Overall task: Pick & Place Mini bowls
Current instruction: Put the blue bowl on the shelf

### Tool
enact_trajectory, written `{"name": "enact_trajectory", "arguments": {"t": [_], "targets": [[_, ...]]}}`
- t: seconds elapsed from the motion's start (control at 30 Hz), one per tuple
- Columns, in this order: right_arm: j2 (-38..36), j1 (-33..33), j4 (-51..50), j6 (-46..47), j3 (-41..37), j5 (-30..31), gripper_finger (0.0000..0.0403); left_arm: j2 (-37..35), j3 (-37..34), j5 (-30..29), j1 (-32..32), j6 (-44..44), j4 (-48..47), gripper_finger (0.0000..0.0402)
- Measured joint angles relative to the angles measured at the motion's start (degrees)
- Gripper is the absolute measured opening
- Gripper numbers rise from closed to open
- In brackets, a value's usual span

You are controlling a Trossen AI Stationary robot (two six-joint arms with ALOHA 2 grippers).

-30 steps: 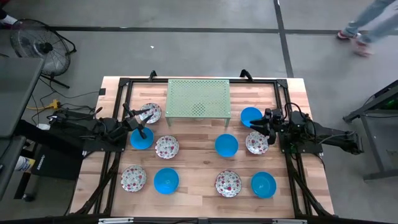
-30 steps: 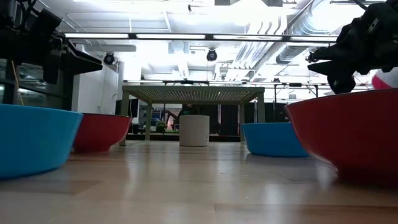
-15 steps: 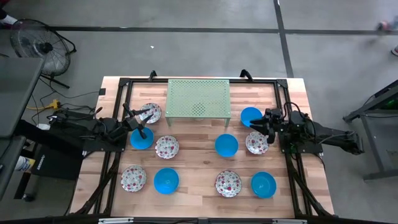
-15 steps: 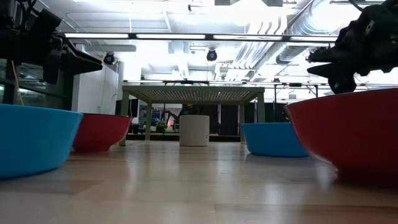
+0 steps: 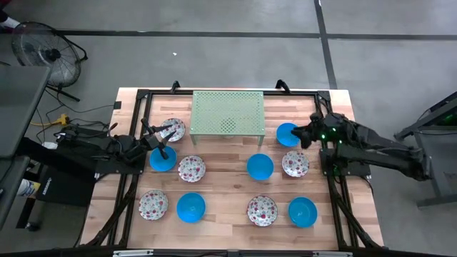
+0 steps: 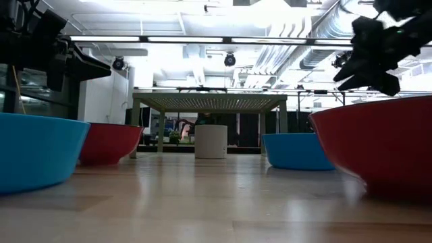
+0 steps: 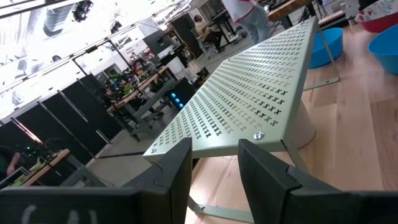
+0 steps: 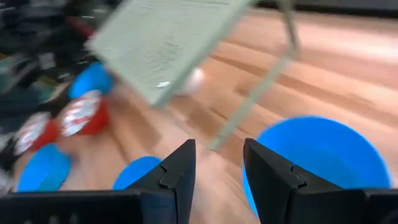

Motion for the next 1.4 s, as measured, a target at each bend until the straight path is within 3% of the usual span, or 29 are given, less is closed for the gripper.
{"name": "enact_trajectory", "arguments": {"t": [0.3,0.6,0.9,1.4], "targets": [[20.13,-8.42,-9.85,3.48,10.0,-2.5,0.0124,0.0,0.01,0.0,0.0,0.01,0.01,0.0127],[34.05,-14.11,-17.38,3.41,17.44,-7.16,0.0124,-0.01,-0.01,0.0,-0.01,0.01,0.02,0.0127],[42.52,-17.07,-26.36,1.52,21.07,-5.09,0.0124,-0.02,-0.01,0.0,-0.02,0.0,0.02,0.0127],[51.83,-18.99,-26.74,1.5,20.46,-1.83,0.0124,-0.01,0.0,0.0,0.0,0.01,0.0,0.0127]]}}
